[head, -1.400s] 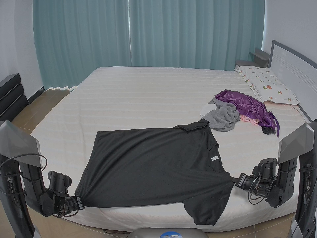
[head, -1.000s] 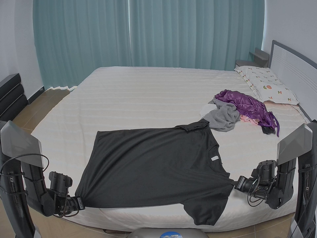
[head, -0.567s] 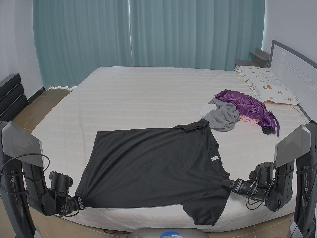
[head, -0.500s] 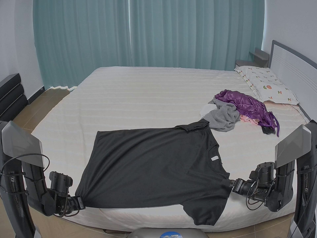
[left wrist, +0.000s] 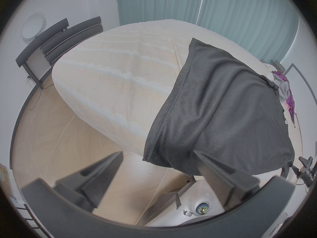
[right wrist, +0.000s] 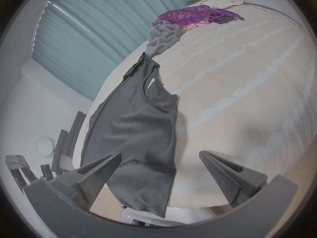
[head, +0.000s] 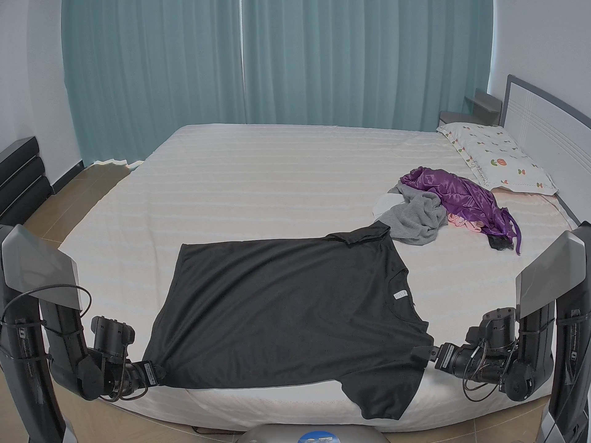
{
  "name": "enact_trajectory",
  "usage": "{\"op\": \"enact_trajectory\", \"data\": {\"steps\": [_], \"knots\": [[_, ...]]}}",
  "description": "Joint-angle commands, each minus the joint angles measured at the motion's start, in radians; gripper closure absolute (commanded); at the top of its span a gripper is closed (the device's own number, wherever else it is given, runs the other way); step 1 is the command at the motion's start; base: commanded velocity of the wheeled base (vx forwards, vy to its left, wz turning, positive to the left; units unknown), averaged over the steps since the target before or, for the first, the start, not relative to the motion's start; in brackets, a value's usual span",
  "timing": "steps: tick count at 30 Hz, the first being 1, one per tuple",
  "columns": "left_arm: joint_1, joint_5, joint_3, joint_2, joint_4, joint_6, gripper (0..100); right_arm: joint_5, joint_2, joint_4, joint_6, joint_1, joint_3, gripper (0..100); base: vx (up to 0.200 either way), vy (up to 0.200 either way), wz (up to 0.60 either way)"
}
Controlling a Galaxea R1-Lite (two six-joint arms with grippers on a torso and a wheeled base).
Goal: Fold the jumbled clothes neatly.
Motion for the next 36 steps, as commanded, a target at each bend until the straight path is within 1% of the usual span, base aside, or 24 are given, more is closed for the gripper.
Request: {"op": "enact_trajectory", "data": {"steps": [1,5,6,8,9,10,11,19,22,23,28,29,36], "knots": [[0.017,-0.002,-0.005,-0.030,-0.002,0.000,0,0.006,0.001,-0.013,-0.006,0.024,0.026,0,0.000,0.000,0.00],[0.046,-0.039,-0.018,-0.079,0.000,-0.002,0,0.008,0.002,-0.013,-0.012,0.049,0.052,0,0.000,0.000,0.00],[0.058,-0.068,-0.021,-0.102,0.000,-0.014,0,0.008,0.007,-0.013,-0.014,0.067,0.062,0,0.000,0.000,0.00],[0.058,-0.085,-0.034,-0.114,0.000,-0.046,0,0.006,0.017,-0.013,-0.019,0.079,0.065,0,0.000,0.000,0.00],[0.058,-0.085,-0.034,-0.114,0.000,-0.046,0,0.006,0.017,-0.013,-0.019,0.079,0.065,0,0.000,0.000,0.00],[0.058,-0.091,-0.048,-0.119,0.003,-0.085,0,0.006,0.037,-0.013,-0.039,0.092,0.068,0,0.000,0.000,0.00],[0.058,-0.093,-0.053,-0.117,0.005,-0.091,0,0.006,0.044,-0.013,-0.046,0.095,0.068,0,0.000,0.000,0.00],[0.060,-0.096,-0.065,-0.109,0.006,-0.097,0,-0.002,0.068,-0.013,-0.054,0.128,0.028,0,0.000,0.000,0.00],[0.060,-0.099,-0.067,-0.109,0.006,-0.099,0,-0.011,0.076,-0.013,-0.054,0.155,0.020,0,0.000,0.000,0.00],[0.060,-0.100,-0.067,-0.109,0.006,-0.099,0,-0.012,0.077,-0.013,-0.054,0.156,0.014,100,0.000,0.000,0.00],[0.060,-0.100,-0.068,-0.109,0.005,-0.099,0,-0.031,0.085,-0.013,-0.054,0.161,0.011,100,0.000,0.000,0.00],[0.060,-0.100,-0.068,-0.108,0.005,-0.099,0,-0.048,0.088,-0.013,-0.054,0.167,0.014,100,0.000,0.000,0.00],[0.060,-0.100,-0.067,-0.108,0.006,-0.099,0,-0.048,0.051,-0.013,-0.057,0.158,0.060,100,0.000,0.000,0.00]]}}
